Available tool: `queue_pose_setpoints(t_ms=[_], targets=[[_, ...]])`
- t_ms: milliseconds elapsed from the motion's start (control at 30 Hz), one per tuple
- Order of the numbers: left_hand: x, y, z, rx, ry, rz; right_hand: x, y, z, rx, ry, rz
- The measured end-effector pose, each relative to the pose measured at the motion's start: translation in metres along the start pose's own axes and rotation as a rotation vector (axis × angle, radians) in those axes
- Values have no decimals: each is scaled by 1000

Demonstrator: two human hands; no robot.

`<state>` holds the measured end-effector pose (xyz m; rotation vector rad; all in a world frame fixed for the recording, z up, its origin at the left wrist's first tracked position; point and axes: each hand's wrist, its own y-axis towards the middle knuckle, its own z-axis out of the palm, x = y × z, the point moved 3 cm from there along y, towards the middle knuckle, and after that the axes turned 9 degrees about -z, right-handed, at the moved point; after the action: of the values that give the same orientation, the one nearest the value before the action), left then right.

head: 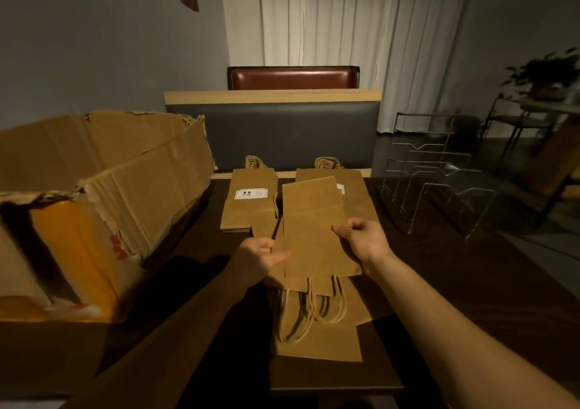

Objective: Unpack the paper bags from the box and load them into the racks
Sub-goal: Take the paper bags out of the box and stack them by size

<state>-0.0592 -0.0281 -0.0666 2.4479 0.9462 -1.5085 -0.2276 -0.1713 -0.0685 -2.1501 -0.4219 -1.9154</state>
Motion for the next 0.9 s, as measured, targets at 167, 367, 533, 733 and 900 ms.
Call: queue_pose_setpoints(t_ms=[167, 367, 533, 733, 900], targets=[[-18, 3, -11, 178, -454, 11, 41, -13, 7, 224, 144, -244], [-43, 5, -42, -2, -634, 125, 100, -29, -3, 231, 131, -713], [-39, -2, -42, 219, -866, -24, 91, -28, 0, 191, -140, -966], [-25, -5, -33, 140, -766, 24, 57, -25, -6, 163, 167, -446], [-23, -10, -21, 100, -772, 116, 45, -38, 10, 296, 215, -154]])
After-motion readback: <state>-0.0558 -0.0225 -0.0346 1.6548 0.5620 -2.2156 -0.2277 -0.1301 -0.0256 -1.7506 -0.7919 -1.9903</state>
